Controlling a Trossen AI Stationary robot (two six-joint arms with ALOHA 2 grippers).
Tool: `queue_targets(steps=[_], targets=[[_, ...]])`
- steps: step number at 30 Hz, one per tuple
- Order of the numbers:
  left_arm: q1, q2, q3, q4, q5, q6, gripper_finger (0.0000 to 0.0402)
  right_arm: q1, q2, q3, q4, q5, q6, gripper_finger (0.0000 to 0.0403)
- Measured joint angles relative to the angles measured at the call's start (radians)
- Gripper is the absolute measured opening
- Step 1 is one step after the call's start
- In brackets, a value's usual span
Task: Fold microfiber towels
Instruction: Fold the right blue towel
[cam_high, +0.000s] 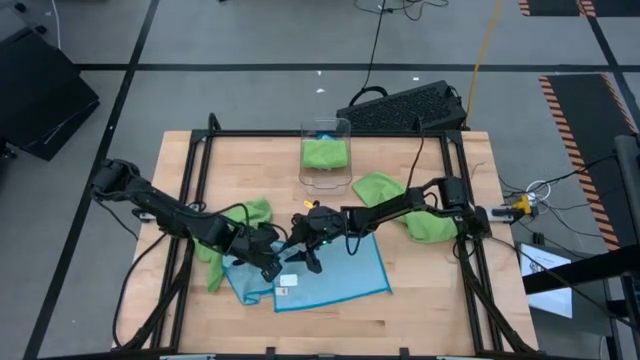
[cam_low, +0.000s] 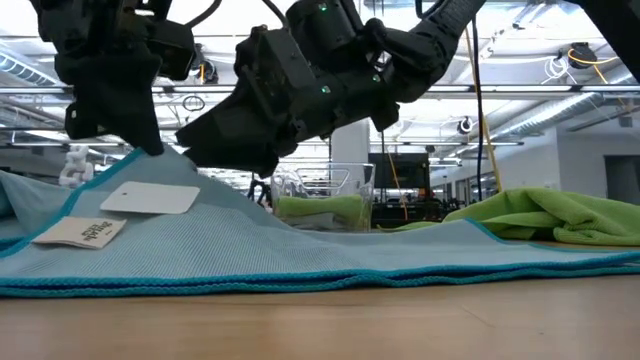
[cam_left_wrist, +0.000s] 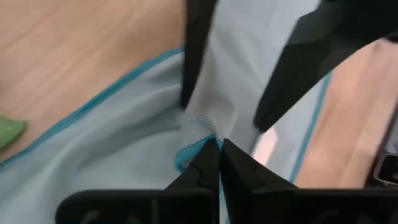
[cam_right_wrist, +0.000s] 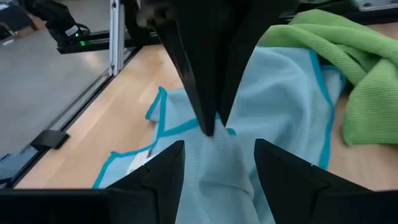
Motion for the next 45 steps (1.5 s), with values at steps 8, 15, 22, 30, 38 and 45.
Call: queue_targets(steps=[8,15,22,30,38,45], targets=[[-0.029,0.000,0.000,0.027,-0.004,-0.002,0.0006,0.004,0.031,0.009,0.003,-0.048,-0.014,0.0183],[-0.040,0.000,0.000,0.073,-0.029,0.016,0.0014,0.010,0.042,0.011,0.043,-0.083,-0.017,0.0129],[-0.040,0.000,0.000,0.111,-0.029,0.066,0.0012,0.010,0.044,0.011,0.063,-0.086,-0.053,0.0014],[-0.117,0.001,0.000,0.082,-0.137,0.063,0.0141,0.010,0.020,0.010,-0.058,-0.085,-0.214,0.0003],[-0.302,0.064,-0.001,0.074,-0.361,-0.151,0.0267,0.012,0.004,0.010,-0.102,-0.084,-0.275,0.0002],[-0.384,0.237,-0.001,0.312,-0.307,-0.369,0.0274,0.012,0.003,0.010,-0.091,-0.084,-0.279,0.0001]])
